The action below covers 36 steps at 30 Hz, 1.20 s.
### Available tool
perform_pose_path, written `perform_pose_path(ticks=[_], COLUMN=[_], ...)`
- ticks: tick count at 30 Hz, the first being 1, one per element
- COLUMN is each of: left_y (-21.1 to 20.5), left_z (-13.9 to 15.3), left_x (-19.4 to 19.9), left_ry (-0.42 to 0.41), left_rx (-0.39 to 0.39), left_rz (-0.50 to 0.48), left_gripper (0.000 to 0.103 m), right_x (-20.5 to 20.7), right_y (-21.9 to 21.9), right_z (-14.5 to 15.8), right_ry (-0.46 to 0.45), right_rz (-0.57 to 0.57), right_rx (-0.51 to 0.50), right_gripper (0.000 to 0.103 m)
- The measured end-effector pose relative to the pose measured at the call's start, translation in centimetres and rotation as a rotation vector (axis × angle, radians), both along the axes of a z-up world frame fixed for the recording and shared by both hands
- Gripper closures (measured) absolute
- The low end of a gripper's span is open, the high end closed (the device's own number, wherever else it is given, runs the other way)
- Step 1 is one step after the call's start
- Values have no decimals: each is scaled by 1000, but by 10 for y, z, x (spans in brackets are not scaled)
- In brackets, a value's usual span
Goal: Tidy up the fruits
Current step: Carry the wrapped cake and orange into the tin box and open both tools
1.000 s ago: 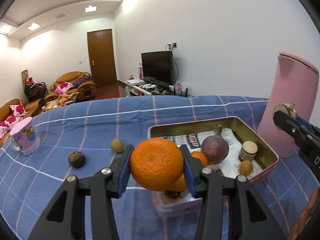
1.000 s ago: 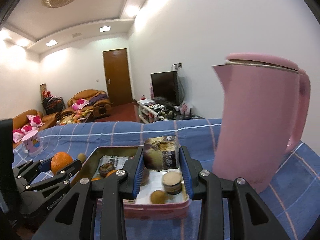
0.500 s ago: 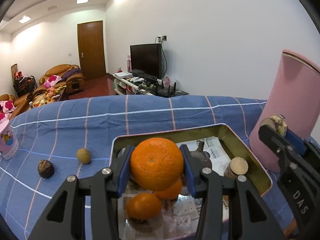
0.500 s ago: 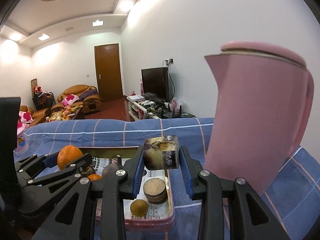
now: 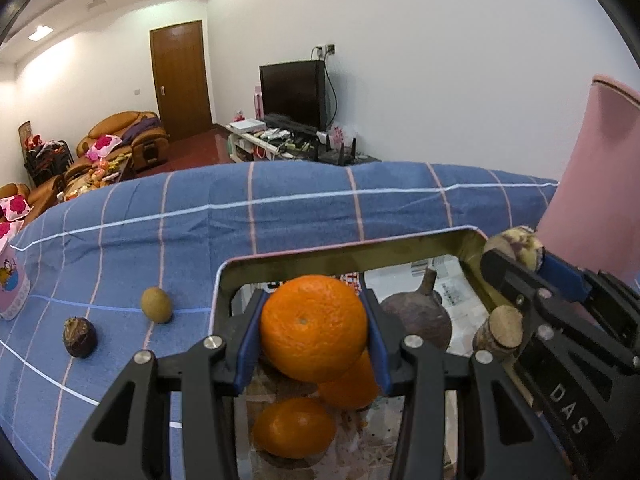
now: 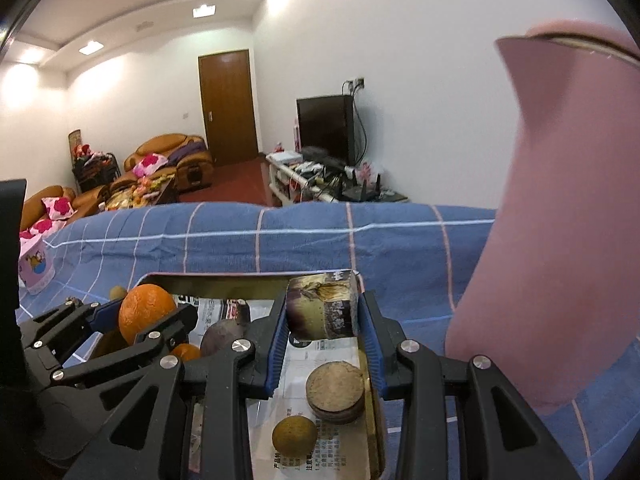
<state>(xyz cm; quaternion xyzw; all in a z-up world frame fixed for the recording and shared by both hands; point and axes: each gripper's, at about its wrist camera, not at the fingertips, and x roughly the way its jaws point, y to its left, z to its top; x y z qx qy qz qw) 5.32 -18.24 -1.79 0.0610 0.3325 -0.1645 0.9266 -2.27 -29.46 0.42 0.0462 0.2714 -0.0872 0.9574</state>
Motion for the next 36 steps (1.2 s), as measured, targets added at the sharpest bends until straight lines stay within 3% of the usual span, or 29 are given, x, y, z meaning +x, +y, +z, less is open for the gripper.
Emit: perform_pose_path(ticks=[7, 15, 18, 20, 22, 23, 28, 30, 33, 36], left_y=[1, 6, 5, 3, 2, 1, -4, -4, -5, -7], left_z=[-2, -3, -4, -3, -4, -3, 6, 12, 18, 20], left_x=[2, 4, 3, 2, 0, -1, -19, -27, -37, -40], left_ry=[19, 29, 15, 5, 2, -6, -94, -152, -219, -238], left_rx=[0, -5, 6, 18, 24, 27, 30, 32, 41, 52], left_rz=[6, 20, 16, 14, 10, 9, 10, -1, -12, -14], left_gripper=[55, 55, 55, 55, 53, 53, 10, 0, 0, 0], right_x=[18, 13, -3, -15, -26, -28, -34, -37, -46, -53], right_y=[1, -2, 1, 2, 1, -2, -15, -18, -16, -15], right_z=[-11, -10, -1, 6, 12, 16, 15, 16, 19, 22], right_ry=[73, 42, -54, -124, -184, -205, -215, -219, -239, -249], right_rz=[85, 156, 129, 84, 36, 13, -42, -58, -88, -127], right_rx=[56, 125, 100, 65, 43, 38, 69, 80, 58, 33], right_gripper=[66, 65, 55, 35, 23, 23, 22, 22, 22, 13])
